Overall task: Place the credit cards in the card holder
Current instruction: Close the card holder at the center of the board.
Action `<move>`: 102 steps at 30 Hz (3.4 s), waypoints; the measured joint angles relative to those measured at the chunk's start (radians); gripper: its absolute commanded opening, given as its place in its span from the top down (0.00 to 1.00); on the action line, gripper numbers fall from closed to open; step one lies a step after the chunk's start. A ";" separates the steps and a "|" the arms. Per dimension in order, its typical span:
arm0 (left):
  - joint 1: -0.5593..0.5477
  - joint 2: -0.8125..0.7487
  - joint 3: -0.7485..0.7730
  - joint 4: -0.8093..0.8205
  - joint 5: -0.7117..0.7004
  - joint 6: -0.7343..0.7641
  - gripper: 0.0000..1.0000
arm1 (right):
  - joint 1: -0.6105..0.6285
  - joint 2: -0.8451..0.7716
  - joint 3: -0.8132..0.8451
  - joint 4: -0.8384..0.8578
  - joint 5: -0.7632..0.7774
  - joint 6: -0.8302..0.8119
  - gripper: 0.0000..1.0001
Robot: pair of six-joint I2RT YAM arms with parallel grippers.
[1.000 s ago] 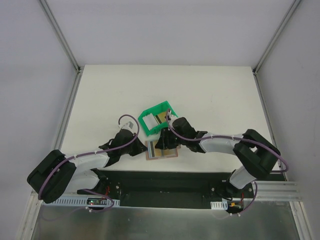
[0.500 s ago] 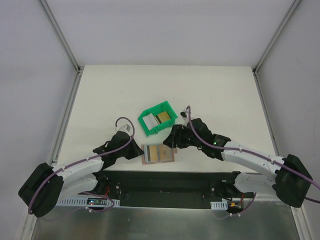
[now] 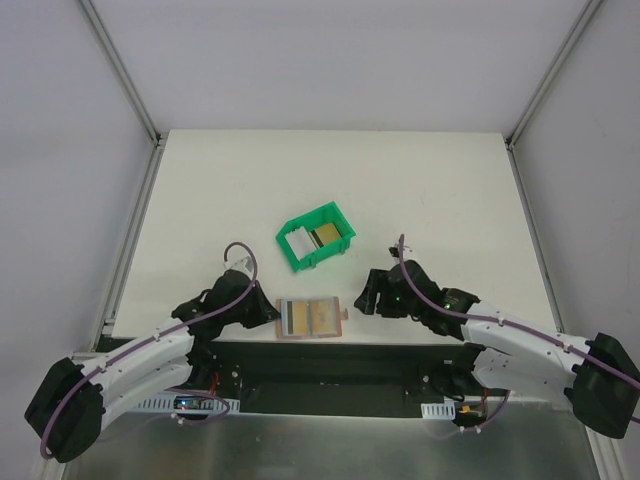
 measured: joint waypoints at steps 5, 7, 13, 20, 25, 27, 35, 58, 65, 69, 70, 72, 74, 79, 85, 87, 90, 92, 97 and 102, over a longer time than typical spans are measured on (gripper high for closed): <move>0.000 -0.039 -0.006 -0.032 0.002 0.008 1.00 | 0.000 -0.003 -0.001 -0.005 0.009 0.019 0.32; 0.000 -0.039 -0.006 -0.033 0.002 0.010 1.00 | 0.000 0.003 0.005 -0.011 0.003 0.021 0.32; 0.000 -0.056 -0.006 -0.045 0.003 0.012 1.00 | 0.010 0.000 0.018 -0.019 0.000 0.058 0.31; 0.000 -0.043 -0.005 -0.051 0.003 0.023 1.00 | 0.011 -0.025 0.018 -0.036 0.001 0.066 0.30; 0.000 -0.034 0.002 -0.056 0.005 0.036 1.00 | 0.012 -0.001 0.018 -0.042 0.005 0.064 0.29; 0.000 -0.027 0.009 -0.058 0.005 0.043 1.00 | 0.013 0.025 0.018 -0.040 0.004 0.059 0.29; 0.000 0.024 0.031 -0.059 0.005 0.051 1.00 | 0.037 0.237 0.115 -0.035 -0.005 0.033 0.29; 0.000 0.062 0.091 -0.078 0.012 0.078 1.00 | 0.215 0.436 0.282 -0.170 0.094 0.061 0.57; 0.000 0.062 0.091 -0.079 0.023 0.077 1.00 | 0.215 0.429 0.282 -0.175 0.129 0.061 0.83; 0.000 0.062 0.092 -0.083 0.023 0.078 1.00 | 0.215 0.429 0.282 -0.169 0.129 0.058 0.90; 0.000 0.061 0.095 -0.087 0.023 0.078 1.00 | 0.215 0.429 0.282 -0.166 0.129 0.057 0.91; 0.000 0.057 0.103 -0.092 0.023 0.078 1.00 | 0.215 0.429 0.282 -0.156 0.129 0.056 0.93; 0.000 0.053 0.121 -0.106 0.024 0.078 1.00 | 0.215 0.429 0.278 -0.136 0.129 0.056 0.95; 0.000 0.061 0.200 -0.128 0.034 0.080 1.00 | 0.212 0.423 0.220 -0.017 0.125 0.061 0.97; -0.001 0.133 0.304 -0.159 0.056 0.108 1.00 | 0.205 0.393 0.145 0.128 0.118 0.072 0.97; -0.005 0.168 0.334 -0.165 0.058 0.121 0.99 | 0.202 0.393 0.130 0.169 0.115 0.076 0.97; -0.039 0.238 0.383 -0.183 0.056 0.137 0.96 | 0.200 0.393 0.104 0.223 0.106 0.087 0.97; -0.071 0.285 0.415 -0.188 0.056 0.150 0.94 | 0.197 0.393 0.093 0.248 0.101 0.091 0.97; -0.142 0.377 0.478 -0.188 0.051 0.159 0.79 | 0.195 0.393 0.084 0.276 0.097 0.099 0.97; -0.179 0.450 0.509 -0.189 0.051 0.162 0.65 | 0.195 0.393 0.069 0.302 0.097 0.109 0.95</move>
